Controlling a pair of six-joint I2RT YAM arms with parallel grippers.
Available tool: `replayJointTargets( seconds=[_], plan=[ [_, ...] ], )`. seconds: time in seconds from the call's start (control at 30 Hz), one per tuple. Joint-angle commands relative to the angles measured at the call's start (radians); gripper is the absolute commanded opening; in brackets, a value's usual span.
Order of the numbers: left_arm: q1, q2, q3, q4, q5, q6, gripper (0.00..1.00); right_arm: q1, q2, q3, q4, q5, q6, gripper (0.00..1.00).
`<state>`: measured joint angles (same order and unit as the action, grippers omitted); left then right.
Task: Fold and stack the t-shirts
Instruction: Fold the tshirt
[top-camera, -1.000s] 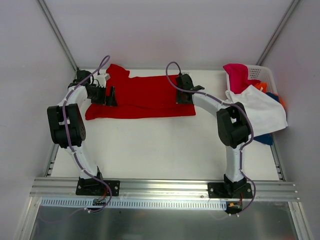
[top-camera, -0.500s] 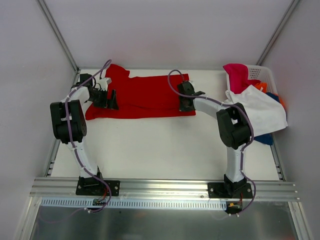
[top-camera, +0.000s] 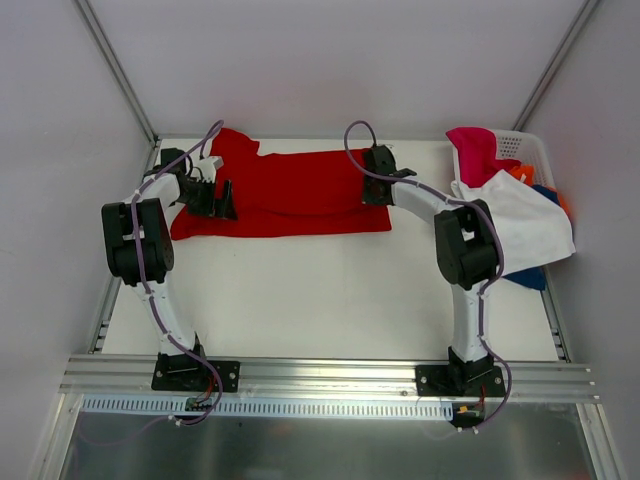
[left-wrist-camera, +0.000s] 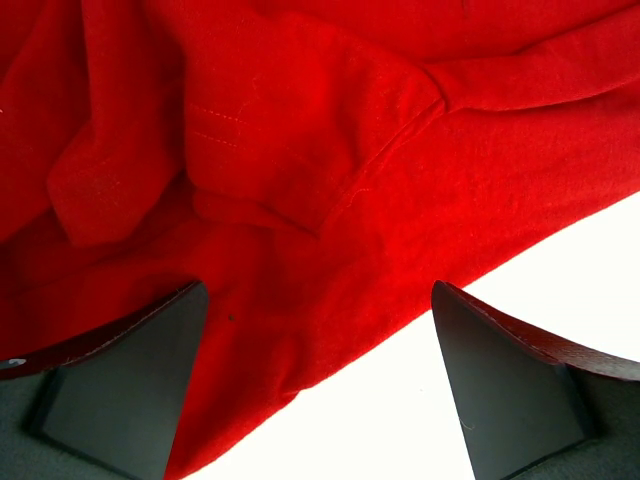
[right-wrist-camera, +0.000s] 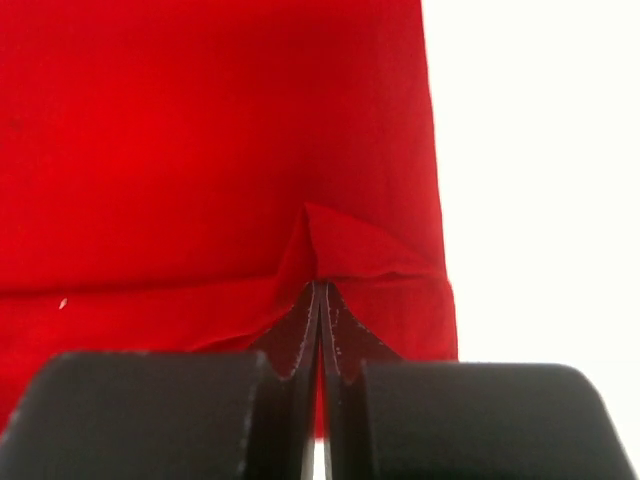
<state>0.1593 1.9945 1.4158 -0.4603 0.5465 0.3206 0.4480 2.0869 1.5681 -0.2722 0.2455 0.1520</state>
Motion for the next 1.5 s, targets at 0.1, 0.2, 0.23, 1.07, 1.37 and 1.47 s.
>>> replayJointTargets(
  seconds=[0.1,0.2,0.23,1.07,1.37,1.47],
  plan=[
    [0.014,-0.020,-0.011,0.012,0.001,-0.002,0.95,-0.037,0.082,0.119,0.004,-0.046,-0.009,0.01],
    [0.017,-0.023,-0.014,0.012,-0.009,0.003,0.95,-0.058,0.131,0.170,0.002,-0.060,-0.012,0.01],
    [0.017,-0.028,-0.017,0.012,-0.011,0.003,0.95,-0.077,0.143,0.206,0.002,-0.063,-0.009,0.01],
    [0.111,-0.203,-0.037,0.083,0.076,-0.032,0.99,-0.022,-0.905,-0.362,-0.160,0.067,0.015,0.99],
    [0.115,-0.031,0.098,0.083,0.151,-0.052,0.97,0.184,-1.487,-0.648,-0.425,0.169,0.175,0.99],
    [0.123,0.012,0.203,0.083,0.151,-0.051,0.98,0.184,-1.498,-0.654,-0.478,0.153,0.162,0.99]
  ],
)
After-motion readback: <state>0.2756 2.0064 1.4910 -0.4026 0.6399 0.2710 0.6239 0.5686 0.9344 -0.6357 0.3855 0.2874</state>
